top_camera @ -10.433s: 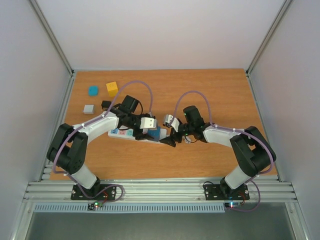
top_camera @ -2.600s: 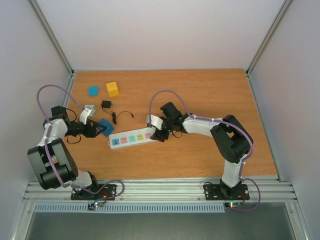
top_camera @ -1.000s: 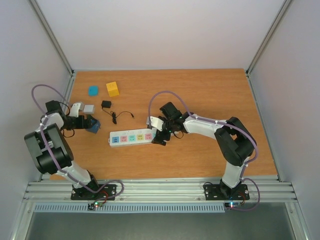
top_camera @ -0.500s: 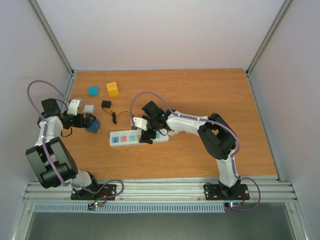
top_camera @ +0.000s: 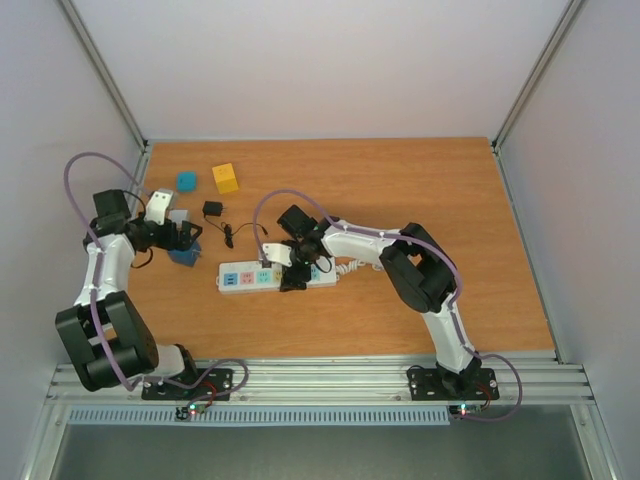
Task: Pull the plug off the socket
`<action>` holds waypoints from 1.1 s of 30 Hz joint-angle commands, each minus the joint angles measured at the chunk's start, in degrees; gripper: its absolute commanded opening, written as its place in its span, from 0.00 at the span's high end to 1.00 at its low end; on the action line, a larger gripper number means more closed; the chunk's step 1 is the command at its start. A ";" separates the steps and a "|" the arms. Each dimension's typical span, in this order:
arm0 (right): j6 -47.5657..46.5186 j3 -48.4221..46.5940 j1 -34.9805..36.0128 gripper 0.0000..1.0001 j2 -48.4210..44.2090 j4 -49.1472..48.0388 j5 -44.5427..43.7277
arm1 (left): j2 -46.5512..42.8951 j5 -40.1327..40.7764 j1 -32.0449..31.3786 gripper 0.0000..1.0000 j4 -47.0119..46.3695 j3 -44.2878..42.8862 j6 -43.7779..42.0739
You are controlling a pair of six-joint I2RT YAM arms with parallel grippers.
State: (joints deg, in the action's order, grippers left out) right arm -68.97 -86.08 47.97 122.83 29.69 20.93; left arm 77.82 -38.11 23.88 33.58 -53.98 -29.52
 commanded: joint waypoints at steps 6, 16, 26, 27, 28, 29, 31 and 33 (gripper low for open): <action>1.14 4.89 -5.48 0.38 -3.80 1.73 1.70 | -2.29 0.72 -3.79 0.00 -4.85 0.11 3.46; 3.95 16.48 -19.12 0.39 -9.53 -1.43 2.09 | -3.25 1.97 -5.96 0.00 -8.53 0.23 5.76; 11.72 25.32 -33.82 0.40 -15.13 -9.52 -2.66 | -2.07 2.00 -8.27 0.00 -13.48 -0.16 10.01; 12.69 25.57 -34.98 0.40 -15.36 -10.36 -3.10 | -2.01 2.29 -8.59 0.00 -14.15 -0.04 10.64; 13.57 25.64 -36.22 0.39 -15.43 -10.95 -3.62 | -1.86 2.45 -8.85 0.00 -14.45 -0.06 10.91; 14.29 25.57 -37.32 0.39 -15.38 -11.31 -4.16 | -1.68 2.65 -9.11 0.00 -14.65 -0.14 11.11; 15.44 25.53 -39.70 0.37 -15.26 -12.06 -5.16 | -1.32 2.69 -9.37 0.00 -14.97 -0.33 11.48; 16.53 25.61 -42.62 0.36 -15.11 -12.64 -5.85 | -1.28 2.64 -9.38 0.00 -15.35 -0.34 11.96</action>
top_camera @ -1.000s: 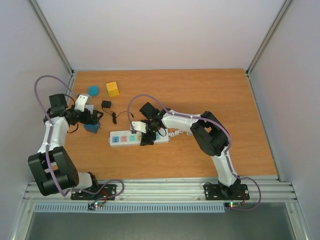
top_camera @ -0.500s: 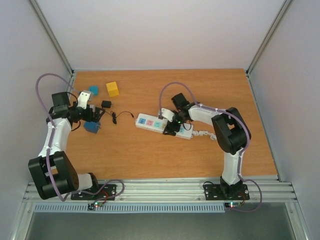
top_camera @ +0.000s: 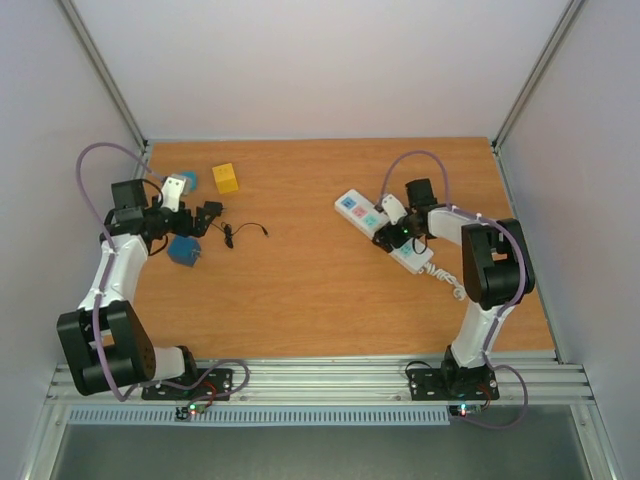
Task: Pull the plug off the socket
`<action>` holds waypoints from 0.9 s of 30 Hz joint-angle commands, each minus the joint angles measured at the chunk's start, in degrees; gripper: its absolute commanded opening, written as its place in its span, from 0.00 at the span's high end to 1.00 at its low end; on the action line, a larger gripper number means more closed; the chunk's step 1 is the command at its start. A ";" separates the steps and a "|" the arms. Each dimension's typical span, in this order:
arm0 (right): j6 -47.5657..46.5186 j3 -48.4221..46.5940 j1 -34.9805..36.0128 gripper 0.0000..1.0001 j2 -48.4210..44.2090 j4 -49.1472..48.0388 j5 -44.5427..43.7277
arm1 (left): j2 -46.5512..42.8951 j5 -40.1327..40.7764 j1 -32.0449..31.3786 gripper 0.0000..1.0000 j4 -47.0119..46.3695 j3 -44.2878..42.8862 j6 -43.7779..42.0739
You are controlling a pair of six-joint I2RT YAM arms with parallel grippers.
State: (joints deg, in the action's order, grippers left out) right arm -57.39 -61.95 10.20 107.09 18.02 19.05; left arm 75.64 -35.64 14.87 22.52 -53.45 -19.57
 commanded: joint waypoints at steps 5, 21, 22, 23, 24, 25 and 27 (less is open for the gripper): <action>7.76 0.79 -12.21 0.35 1.24 -2.37 -5.50 | 1.24 -0.02 -0.46 0.00 -4.42 -1.12 2.22; 16.57 -0.57 -27.16 0.11 0.54 -5.47 -5.27 | 4.78 0.91 -0.47 0.00 -2.17 -3.85 2.80; 16.53 -0.41 -27.21 0.06 -0.28 -5.76 -5.13 | 5.38 0.96 -0.46 0.00 -1.80 -4.18 2.58; 16.66 -0.48 -27.24 0.02 -1.05 -5.95 -4.97 | 5.79 1.00 -0.42 0.00 -1.48 -4.54 2.47; 17.02 -1.01 -27.25 0.01 -1.69 -5.81 -4.28 | 6.25 1.11 -0.45 0.00 -1.17 -4.96 2.27; 17.35 -2.05 -27.25 0.01 -2.11 -5.16 -3.60 | 6.81 1.27 -0.46 0.00 -0.82 -5.38 2.15; 18.37 -5.22 -27.25 0.02 -2.84 -3.23 -2.04 | 7.70 2.28 -0.46 0.00 0.45 -6.89 1.54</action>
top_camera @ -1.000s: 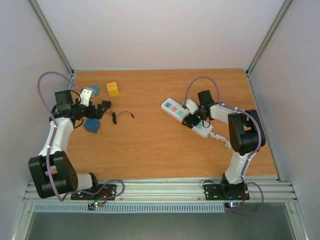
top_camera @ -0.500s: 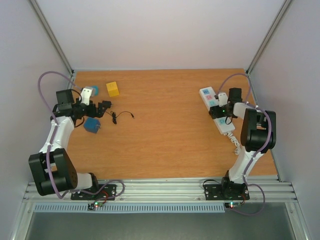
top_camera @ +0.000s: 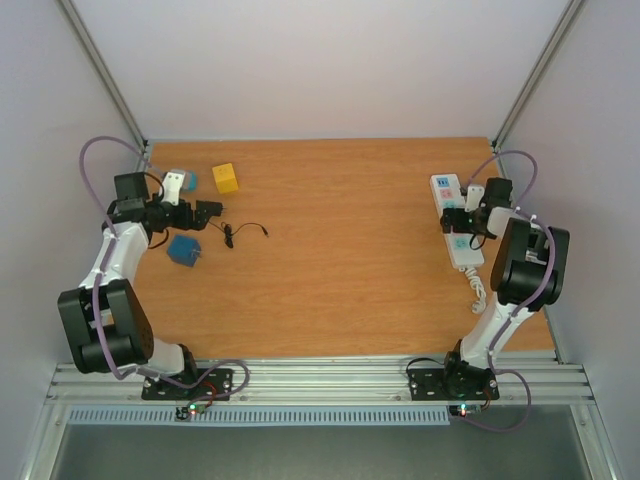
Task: Pull the plug off the socket
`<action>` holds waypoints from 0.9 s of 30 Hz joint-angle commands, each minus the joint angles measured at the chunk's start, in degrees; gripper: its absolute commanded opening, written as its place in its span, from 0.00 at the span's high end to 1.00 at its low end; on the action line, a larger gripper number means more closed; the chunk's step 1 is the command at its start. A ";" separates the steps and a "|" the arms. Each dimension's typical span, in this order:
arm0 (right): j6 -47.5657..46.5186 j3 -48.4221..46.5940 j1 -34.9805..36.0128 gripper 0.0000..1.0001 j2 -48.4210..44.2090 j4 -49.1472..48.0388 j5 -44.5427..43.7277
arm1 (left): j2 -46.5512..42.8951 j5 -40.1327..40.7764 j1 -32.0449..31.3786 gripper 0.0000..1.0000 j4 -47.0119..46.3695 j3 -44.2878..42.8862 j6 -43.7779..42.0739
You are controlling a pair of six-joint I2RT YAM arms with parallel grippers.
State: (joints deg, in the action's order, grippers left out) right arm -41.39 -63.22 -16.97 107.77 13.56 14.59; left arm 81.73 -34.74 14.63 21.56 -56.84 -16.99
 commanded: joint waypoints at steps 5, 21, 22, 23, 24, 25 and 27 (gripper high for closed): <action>4.88 -9.79 -0.01 0.02 -6.14 4.90 7.32 | 4.25 3.32 -0.22 0.00 6.38 -9.90 -2.98; 24.15 -5.54 8.31 0.01 -21.44 -2.28 27.17 | 2.85 6.79 -0.22 0.00 0.58 -15.10 4.80; 24.87 -3.99 9.67 0.01 -22.44 -3.56 26.97 | 2.48 6.78 -0.22 0.00 0.52 -14.23 4.59; 25.46 -2.20 10.98 0.02 -23.43 -4.87 26.47 | 2.07 6.83 -0.22 0.00 0.26 -13.13 4.34; 26.00 -0.46 12.19 0.01 -24.30 -6.18 25.95 | 1.53 6.75 -0.22 0.00 -0.31 -11.75 3.94; 26.44 1.84 13.39 0.02 -25.29 -7.71 25.66 | 0.89 6.50 -0.23 0.00 -0.90 -10.28 3.71; 26.70 5.26 15.09 0.01 -26.83 -10.33 25.72 | -0.37 5.84 -0.31 0.00 -1.95 -7.08 2.93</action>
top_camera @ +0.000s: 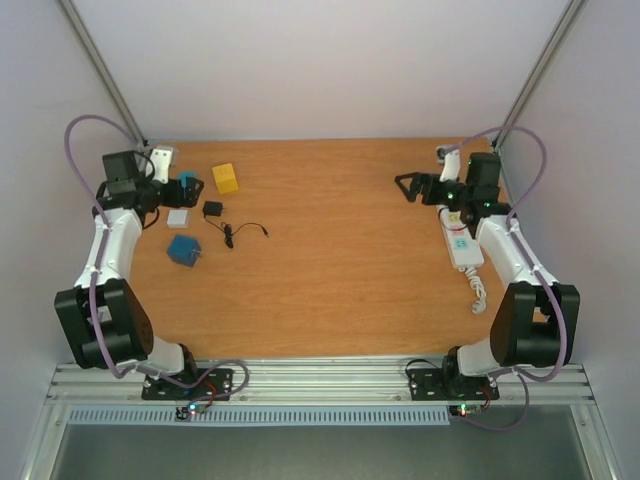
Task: Pull the plug off the socket
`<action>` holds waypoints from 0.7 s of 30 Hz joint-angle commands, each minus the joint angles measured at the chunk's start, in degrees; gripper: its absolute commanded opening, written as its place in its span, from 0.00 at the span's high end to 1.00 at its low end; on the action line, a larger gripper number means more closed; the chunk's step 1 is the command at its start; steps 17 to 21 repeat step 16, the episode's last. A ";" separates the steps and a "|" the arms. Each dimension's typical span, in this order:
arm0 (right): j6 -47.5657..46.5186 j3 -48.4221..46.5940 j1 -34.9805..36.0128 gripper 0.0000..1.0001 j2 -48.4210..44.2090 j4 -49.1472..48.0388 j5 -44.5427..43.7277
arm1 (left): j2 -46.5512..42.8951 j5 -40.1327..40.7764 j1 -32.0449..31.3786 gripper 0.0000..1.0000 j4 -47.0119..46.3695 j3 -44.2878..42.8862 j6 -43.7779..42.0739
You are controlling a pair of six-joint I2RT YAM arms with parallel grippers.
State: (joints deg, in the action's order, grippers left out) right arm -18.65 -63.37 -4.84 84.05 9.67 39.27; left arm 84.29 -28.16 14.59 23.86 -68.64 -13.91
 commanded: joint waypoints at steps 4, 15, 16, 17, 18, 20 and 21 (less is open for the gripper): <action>3.45 9.38 3.87 0.01 -5.35 -9.08 0.82 | -5.02 -0.78 -0.49 0.00 -5.55 10.51 -0.63; 2.22 10.91 3.87 0.01 -6.40 -9.48 -0.42 | -7.54 1.75 -1.76 0.00 -9.63 18.39 -1.06; 2.29 10.96 3.83 0.01 -6.39 -9.47 -0.34 | -7.45 2.20 -1.78 0.00 -9.81 18.12 -0.62; 2.29 10.96 3.83 0.01 -6.39 -9.47 -0.34 | -7.45 2.20 -1.78 0.00 -9.81 18.12 -0.62; 2.29 10.96 3.83 0.01 -6.39 -9.47 -0.34 | -7.45 2.20 -1.78 0.00 -9.81 18.12 -0.62; 2.29 10.96 3.83 0.01 -6.39 -9.47 -0.34 | -7.45 2.20 -1.78 0.00 -9.81 18.12 -0.62; 2.29 10.96 3.83 0.01 -6.39 -9.47 -0.34 | -7.45 2.20 -1.78 0.00 -9.81 18.12 -0.62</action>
